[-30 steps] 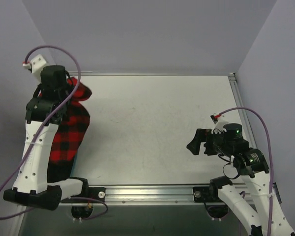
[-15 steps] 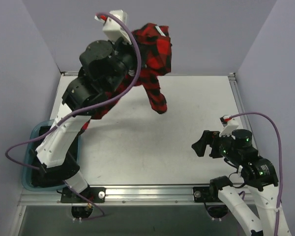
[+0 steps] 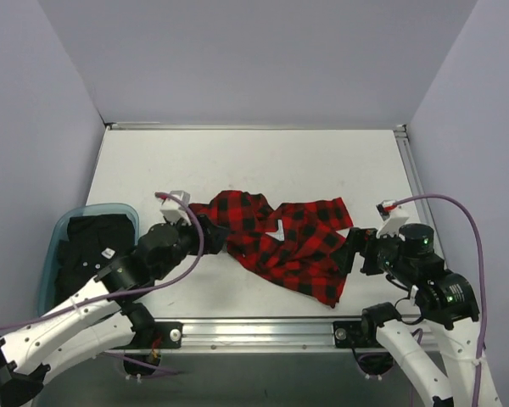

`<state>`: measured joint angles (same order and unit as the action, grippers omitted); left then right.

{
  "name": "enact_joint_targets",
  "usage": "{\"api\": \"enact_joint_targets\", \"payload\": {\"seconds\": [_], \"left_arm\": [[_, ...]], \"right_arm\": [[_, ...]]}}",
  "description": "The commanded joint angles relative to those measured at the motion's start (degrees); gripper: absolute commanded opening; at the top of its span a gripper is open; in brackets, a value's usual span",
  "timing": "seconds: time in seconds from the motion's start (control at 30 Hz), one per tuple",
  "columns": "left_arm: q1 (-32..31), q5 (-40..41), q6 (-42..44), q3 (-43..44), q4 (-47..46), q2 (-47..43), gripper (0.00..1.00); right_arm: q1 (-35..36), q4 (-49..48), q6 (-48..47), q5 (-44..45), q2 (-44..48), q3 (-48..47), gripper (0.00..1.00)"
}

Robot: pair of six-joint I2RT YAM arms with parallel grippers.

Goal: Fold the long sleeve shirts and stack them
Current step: Move the shirt to the center of the board, then flatten the shirt out

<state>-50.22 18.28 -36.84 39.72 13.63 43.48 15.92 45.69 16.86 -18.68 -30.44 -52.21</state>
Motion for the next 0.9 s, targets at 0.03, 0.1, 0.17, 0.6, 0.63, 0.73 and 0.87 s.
{"api": "enact_joint_targets", "payload": {"seconds": [0.03, 0.1, 0.17, 0.6, 0.63, 0.73, 0.87], "left_arm": [[-0.06, -1.75, -16.84, -5.79, 14.04, -15.25, 0.81], [-0.06, -1.94, -19.22, -7.37, 18.16, -18.59, 0.81], [0.03, -1.59, -20.81, -7.73, 19.24, -18.53, 0.81], [24.88, -20.63, -16.86, -5.18, 1.89, 10.90, 0.84], [28.04, -24.57, -16.86, -5.36, 0.01, 12.14, 0.84], [29.47, -27.41, -16.43, -3.43, -4.04, 17.76, 0.83], [29.47, -29.97, -15.54, 0.43, -7.03, 24.44, 0.83]], "right_arm": [[0.69, 0.19, -1.66, -1.10, -4.45, 1.84, 1.00], [1.04, -0.60, -1.57, -1.36, -8.21, 2.02, 1.00], [2.96, -3.23, -1.57, -2.15, -10.86, 2.37, 1.00], [20.99, -25.64, -5.17, -1.36, -42.39, -5.00, 0.84], [20.90, -26.87, -6.13, -1.54, -44.25, -5.97, 0.84], [20.91, -28.20, -9.38, -3.37, -51.29, -9.39, 0.84], [20.73, -28.90, -11.94, -7.59, -58.32, -13.00, 0.84]]}}
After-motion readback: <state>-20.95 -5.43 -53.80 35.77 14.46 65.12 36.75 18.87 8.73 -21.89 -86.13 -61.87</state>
